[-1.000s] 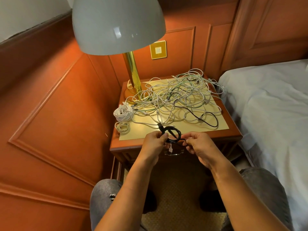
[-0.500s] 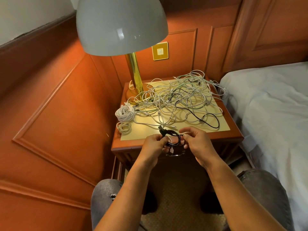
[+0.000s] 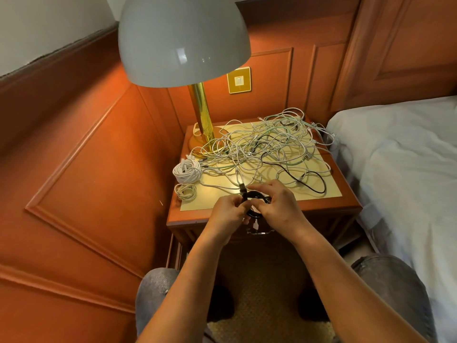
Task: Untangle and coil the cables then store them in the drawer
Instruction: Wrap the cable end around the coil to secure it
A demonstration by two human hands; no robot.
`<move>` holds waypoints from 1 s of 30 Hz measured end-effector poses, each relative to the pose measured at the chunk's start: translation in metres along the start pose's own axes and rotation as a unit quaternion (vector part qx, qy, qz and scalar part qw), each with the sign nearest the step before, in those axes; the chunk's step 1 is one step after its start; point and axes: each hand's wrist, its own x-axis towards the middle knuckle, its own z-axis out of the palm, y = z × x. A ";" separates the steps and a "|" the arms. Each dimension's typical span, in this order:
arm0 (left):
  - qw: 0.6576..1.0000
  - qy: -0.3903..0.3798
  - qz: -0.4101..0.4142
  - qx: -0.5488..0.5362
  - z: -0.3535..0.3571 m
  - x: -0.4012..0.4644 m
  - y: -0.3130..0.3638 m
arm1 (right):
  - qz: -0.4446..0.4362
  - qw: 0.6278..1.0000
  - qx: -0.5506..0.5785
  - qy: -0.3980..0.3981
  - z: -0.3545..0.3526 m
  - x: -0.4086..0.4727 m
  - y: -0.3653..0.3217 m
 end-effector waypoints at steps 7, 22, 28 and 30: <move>1.000 -0.014 -0.015 -0.011 0.000 0.000 -0.002 | -0.076 0.992 -0.050 0.091 0.010 0.003 -0.001; 0.995 0.005 0.002 -0.104 -0.002 -0.003 0.007 | 0.182 0.922 0.257 0.223 -0.029 0.027 0.007; 0.994 0.007 0.027 -0.103 0.001 -0.004 0.013 | 0.240 0.924 0.298 -0.008 -0.041 0.021 0.011; 0.995 0.006 0.032 -0.099 0.002 -0.004 0.014 | 0.245 0.914 0.315 -0.070 -0.048 0.021 0.010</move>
